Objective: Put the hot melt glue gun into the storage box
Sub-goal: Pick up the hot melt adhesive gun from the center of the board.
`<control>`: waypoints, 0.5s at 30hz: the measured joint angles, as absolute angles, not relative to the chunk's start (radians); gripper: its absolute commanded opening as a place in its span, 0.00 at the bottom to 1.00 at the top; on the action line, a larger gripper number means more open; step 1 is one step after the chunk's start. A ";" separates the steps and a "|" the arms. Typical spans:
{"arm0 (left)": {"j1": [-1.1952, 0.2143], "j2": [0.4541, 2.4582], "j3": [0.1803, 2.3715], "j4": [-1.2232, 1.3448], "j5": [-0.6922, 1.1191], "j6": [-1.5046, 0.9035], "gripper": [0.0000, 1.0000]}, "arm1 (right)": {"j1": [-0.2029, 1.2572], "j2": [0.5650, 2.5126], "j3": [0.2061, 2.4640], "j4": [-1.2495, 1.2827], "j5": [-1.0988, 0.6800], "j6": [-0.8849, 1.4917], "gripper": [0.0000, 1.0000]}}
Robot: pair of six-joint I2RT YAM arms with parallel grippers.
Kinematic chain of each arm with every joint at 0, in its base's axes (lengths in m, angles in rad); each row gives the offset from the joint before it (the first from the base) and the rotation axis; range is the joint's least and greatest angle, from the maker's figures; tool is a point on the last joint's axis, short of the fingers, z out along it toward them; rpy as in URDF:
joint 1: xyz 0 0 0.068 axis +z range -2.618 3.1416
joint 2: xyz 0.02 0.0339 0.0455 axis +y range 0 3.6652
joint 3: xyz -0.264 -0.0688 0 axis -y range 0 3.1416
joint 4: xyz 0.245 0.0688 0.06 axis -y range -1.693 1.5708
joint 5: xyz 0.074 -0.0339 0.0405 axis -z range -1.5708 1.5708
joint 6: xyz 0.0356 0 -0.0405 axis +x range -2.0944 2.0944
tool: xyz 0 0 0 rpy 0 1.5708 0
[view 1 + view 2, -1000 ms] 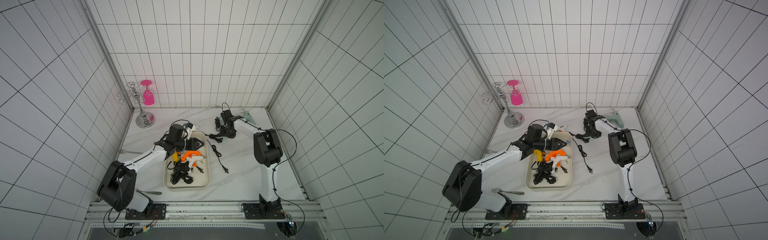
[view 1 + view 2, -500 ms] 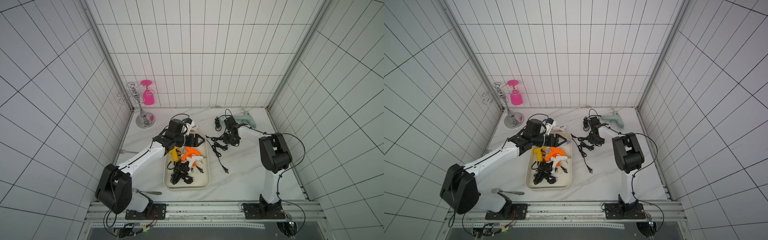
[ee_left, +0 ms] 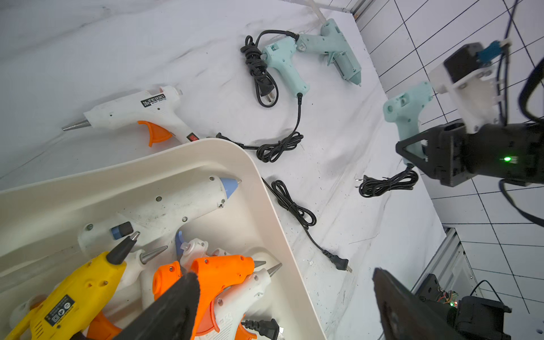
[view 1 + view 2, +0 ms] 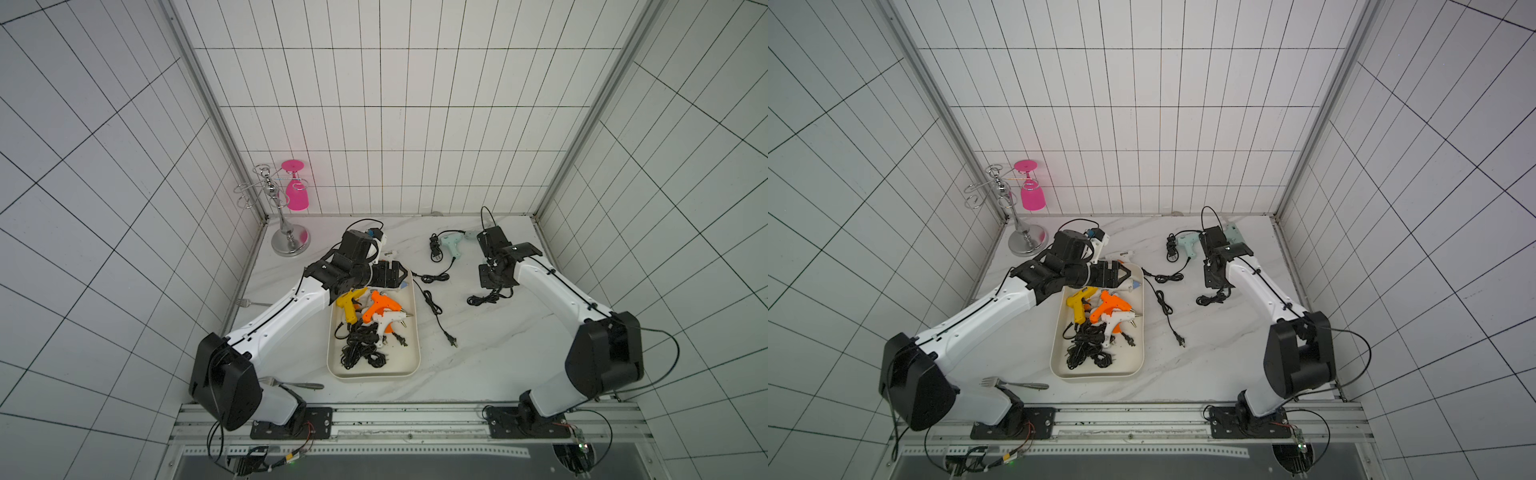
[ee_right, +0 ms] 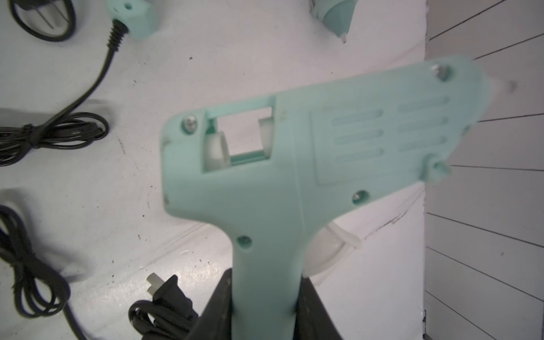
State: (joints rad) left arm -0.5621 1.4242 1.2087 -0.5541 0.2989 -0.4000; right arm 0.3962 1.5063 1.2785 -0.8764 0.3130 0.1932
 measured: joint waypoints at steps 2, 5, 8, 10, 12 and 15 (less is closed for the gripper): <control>-0.571 1.416 1.219 -0.563 0.308 -0.395 0.95 | 0.412 1.417 1.279 -0.875 0.269 0.144 0.21; -0.577 1.389 1.226 -0.568 0.331 -0.388 0.96 | 0.480 1.300 1.279 -0.873 0.196 0.078 0.21; -0.577 1.344 1.226 -0.568 0.358 -0.386 0.97 | 0.585 1.240 1.281 -0.882 0.131 0.017 0.20; -0.577 1.312 1.225 -0.569 0.365 -0.386 0.97 | 0.643 1.235 1.281 -0.889 0.092 -0.013 0.20; -0.575 1.277 1.220 -0.568 0.361 -0.389 0.97 | 0.687 1.246 1.281 -0.897 0.064 -0.034 0.19; -0.561 1.207 1.198 -0.585 0.316 -0.404 0.98 | 0.745 1.268 1.281 -0.903 0.043 -0.042 0.20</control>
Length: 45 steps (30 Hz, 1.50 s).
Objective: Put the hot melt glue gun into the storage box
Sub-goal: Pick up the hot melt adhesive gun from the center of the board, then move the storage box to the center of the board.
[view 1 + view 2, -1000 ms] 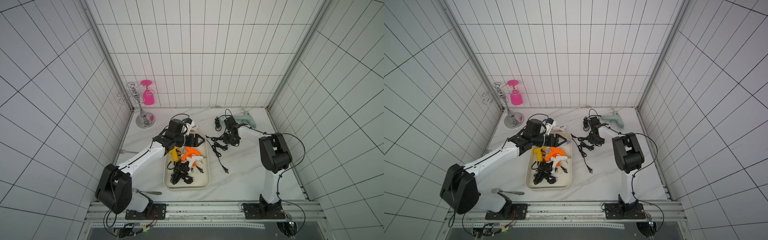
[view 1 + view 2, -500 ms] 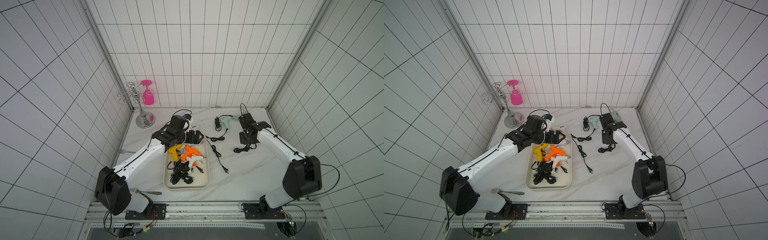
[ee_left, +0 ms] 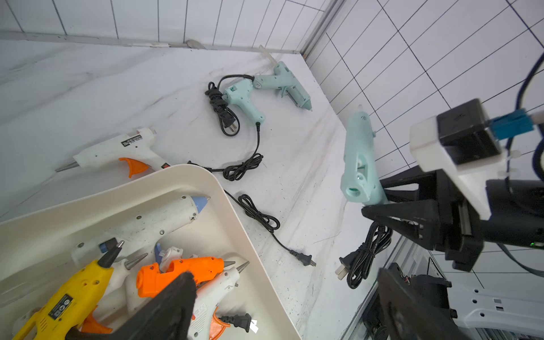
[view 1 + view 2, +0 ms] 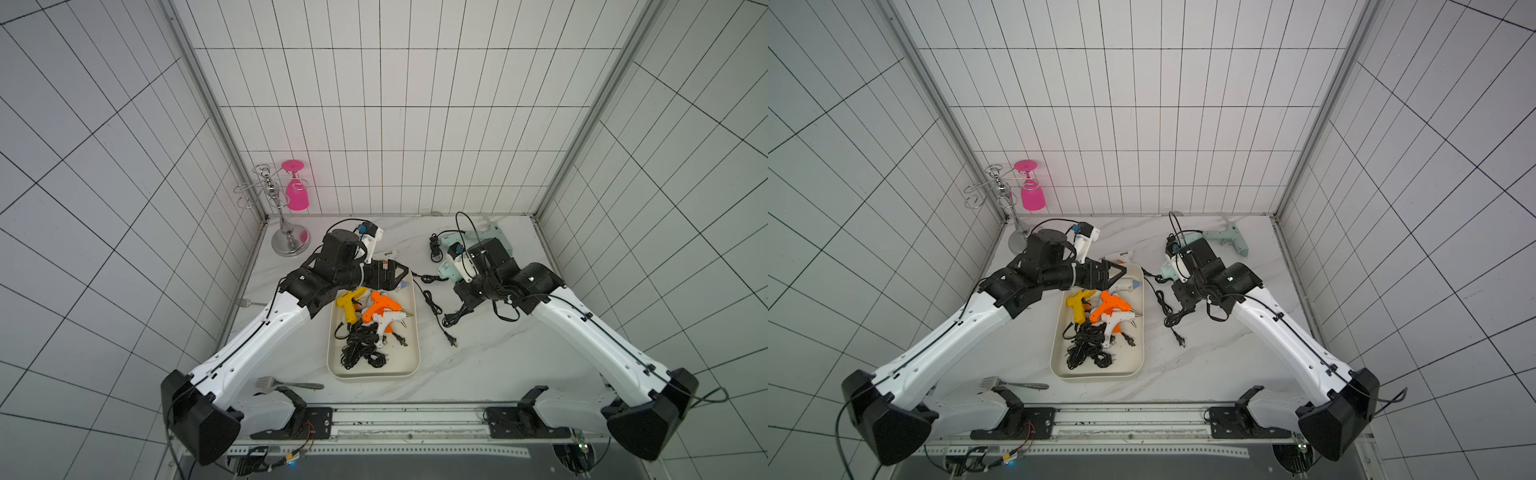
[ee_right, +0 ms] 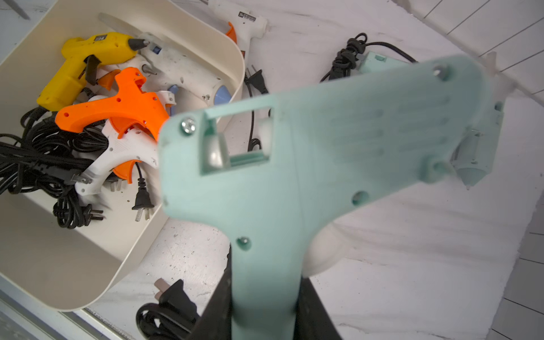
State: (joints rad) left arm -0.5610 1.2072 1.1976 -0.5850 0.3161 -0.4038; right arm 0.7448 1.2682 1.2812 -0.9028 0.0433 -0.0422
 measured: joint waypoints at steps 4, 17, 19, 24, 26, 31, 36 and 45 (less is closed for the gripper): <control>-0.498 1.097 1.142 -0.649 0.165 -0.441 0.99 | 0.828 1.301 1.285 -0.900 0.041 -0.015 0.20; -0.337 0.967 0.841 -0.888 -0.103 -0.582 0.91 | 0.985 1.463 1.390 -0.850 0.166 0.258 0.19; -0.337 0.966 0.798 -0.889 -0.089 -0.611 0.90 | 0.997 1.471 1.391 -0.838 0.190 0.303 0.19; -0.337 0.981 0.743 -0.867 -0.047 -0.685 0.79 | 1.013 1.533 1.450 -0.841 0.224 0.385 0.19; -0.337 1.015 0.721 -0.829 -0.005 -0.714 0.62 | 1.017 1.555 1.478 -0.840 0.225 0.406 0.19; -0.355 1.127 0.659 -0.710 0.095 -0.789 0.45 | 1.028 1.562 1.489 -0.860 0.229 0.445 0.19; -0.429 1.180 0.648 -0.657 0.110 -0.876 0.36 | 1.029 1.548 1.489 -0.936 0.253 0.476 0.20; -0.495 1.155 0.631 -0.575 0.127 -1.048 0.38 | 1.029 1.486 1.501 -1.040 0.281 0.522 0.18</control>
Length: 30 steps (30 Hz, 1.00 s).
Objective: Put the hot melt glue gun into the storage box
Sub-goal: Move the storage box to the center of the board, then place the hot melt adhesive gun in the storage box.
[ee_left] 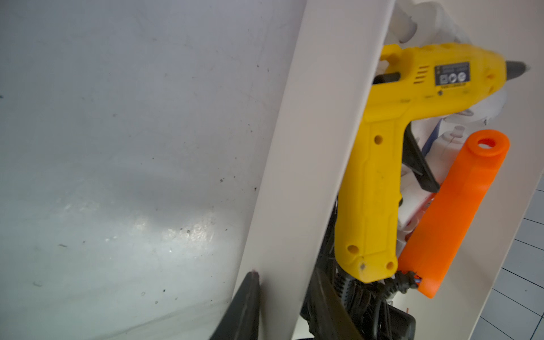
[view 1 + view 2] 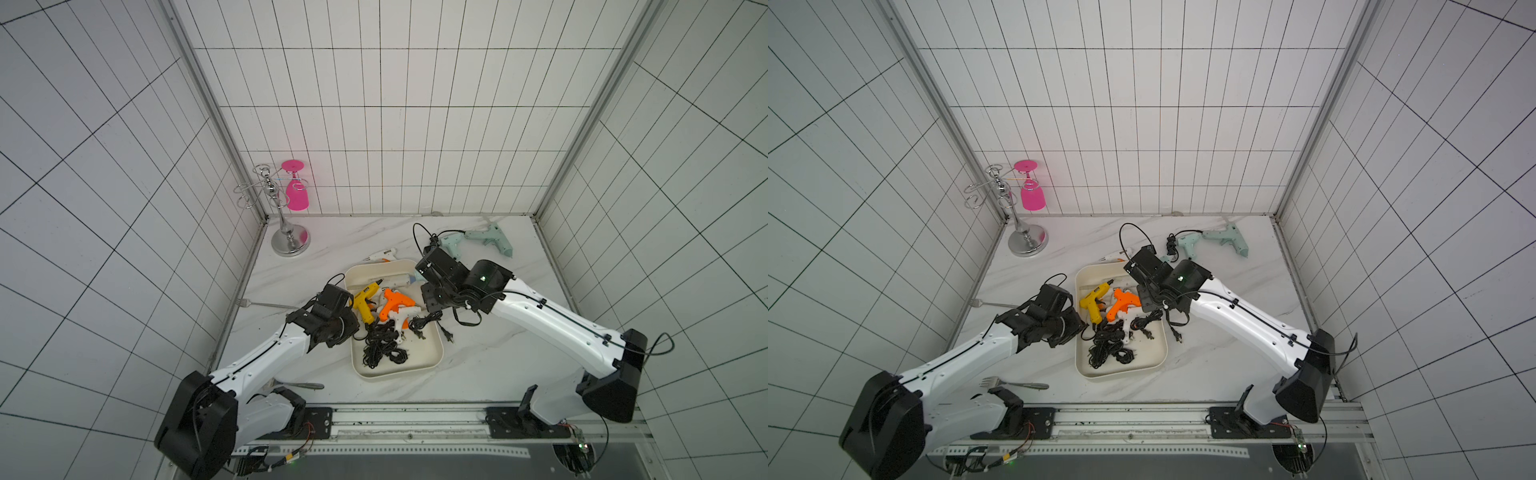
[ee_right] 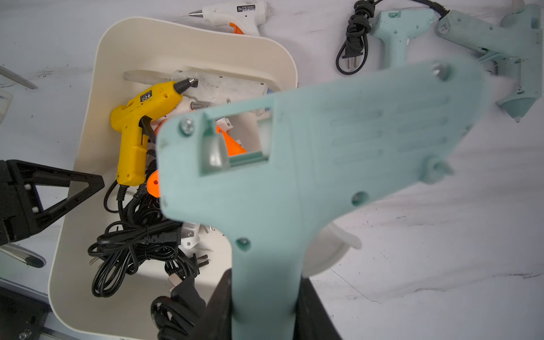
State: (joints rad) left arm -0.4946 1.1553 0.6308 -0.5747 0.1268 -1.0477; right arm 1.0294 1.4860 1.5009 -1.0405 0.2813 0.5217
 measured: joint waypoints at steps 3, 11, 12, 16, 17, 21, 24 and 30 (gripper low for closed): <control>-0.525 1.150 0.639 -0.566 0.110 -1.070 0.65 | 1.037 1.516 1.532 -1.076 0.288 0.555 0.17; -0.526 0.913 0.796 -0.692 -0.071 -0.925 0.93 | 1.170 1.676 1.644 -1.121 0.331 0.701 0.16; -0.514 0.888 0.824 -0.701 -0.090 -0.897 0.94 | 1.185 1.698 1.650 -1.122 0.332 0.715 0.16; -0.462 0.857 0.899 -0.728 -0.149 -0.809 0.95 | 1.212 1.794 1.697 -1.127 0.339 0.758 0.17; -0.453 0.860 0.906 -0.733 -0.160 -0.790 0.95 | 1.213 1.816 1.704 -1.124 0.343 0.769 0.17; -0.441 0.890 0.906 -0.756 -0.165 -0.733 0.95 | 1.212 1.876 1.703 -1.128 0.345 0.825 0.17; -0.441 0.898 0.891 -0.760 -0.157 -0.706 0.95 | 1.211 1.887 1.665 -1.113 0.329 0.873 0.17; -0.441 0.900 0.855 -0.759 -0.135 -0.668 0.95 | 1.211 1.909 1.552 -1.071 0.263 0.957 0.17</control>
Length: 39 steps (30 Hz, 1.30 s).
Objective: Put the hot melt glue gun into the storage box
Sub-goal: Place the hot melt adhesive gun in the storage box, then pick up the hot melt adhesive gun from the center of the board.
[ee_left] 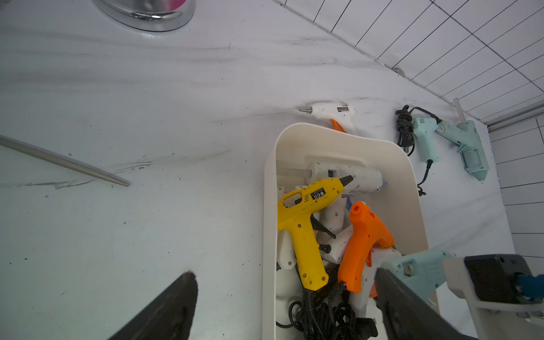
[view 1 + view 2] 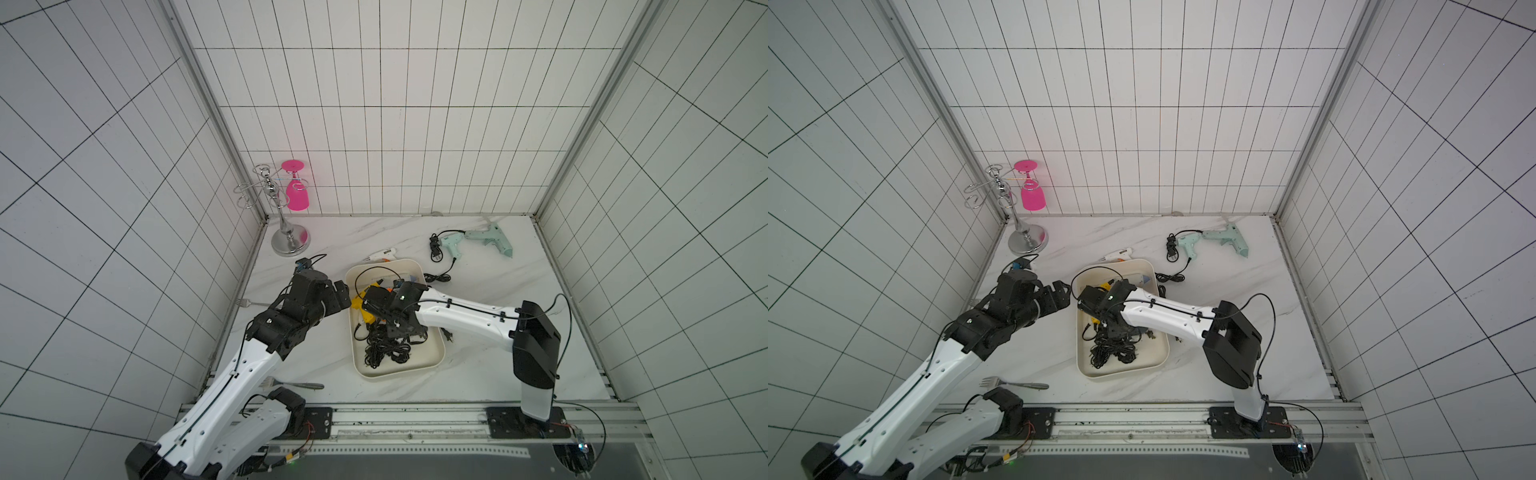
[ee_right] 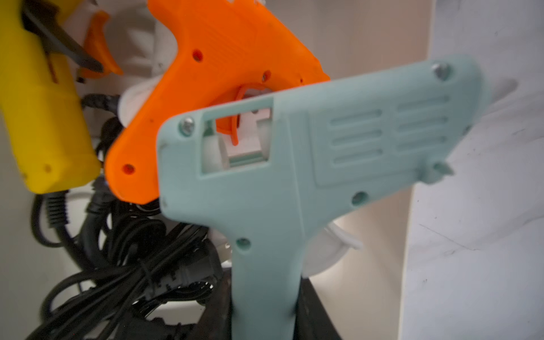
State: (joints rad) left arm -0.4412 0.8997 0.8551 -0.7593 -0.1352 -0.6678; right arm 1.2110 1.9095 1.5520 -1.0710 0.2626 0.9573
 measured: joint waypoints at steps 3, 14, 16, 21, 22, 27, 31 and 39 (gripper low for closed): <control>-0.441 0.907 0.844 -0.754 -0.118 -0.656 0.95 | 1.211 1.913 1.489 -1.040 0.233 0.992 0.17; -0.441 0.939 0.805 -0.736 -0.053 -0.635 0.95 | 1.224 1.955 1.432 -0.996 0.216 1.020 0.67; -0.441 0.946 0.805 -0.733 -0.046 -0.629 0.95 | 1.230 1.956 1.435 -1.018 0.223 1.021 0.72; -0.441 0.980 0.808 -0.731 -0.025 -0.611 0.96 | 1.239 1.943 1.480 -1.090 0.248 0.991 0.78; -0.441 0.985 0.810 -0.731 -0.023 -0.608 0.96 | 1.239 1.932 1.491 -1.103 0.253 0.981 0.78; -0.441 0.998 0.840 -0.729 -0.007 -0.589 0.96 | 1.233 1.827 1.570 -1.166 0.281 0.871 0.79; -0.441 1.005 0.852 -0.713 0.002 -0.577 0.96 | 1.179 1.725 1.613 -1.172 0.287 0.703 0.82; -0.441 1.151 0.907 -0.718 0.027 -0.548 0.96 | 0.607 1.679 1.618 -1.021 0.180 0.276 0.83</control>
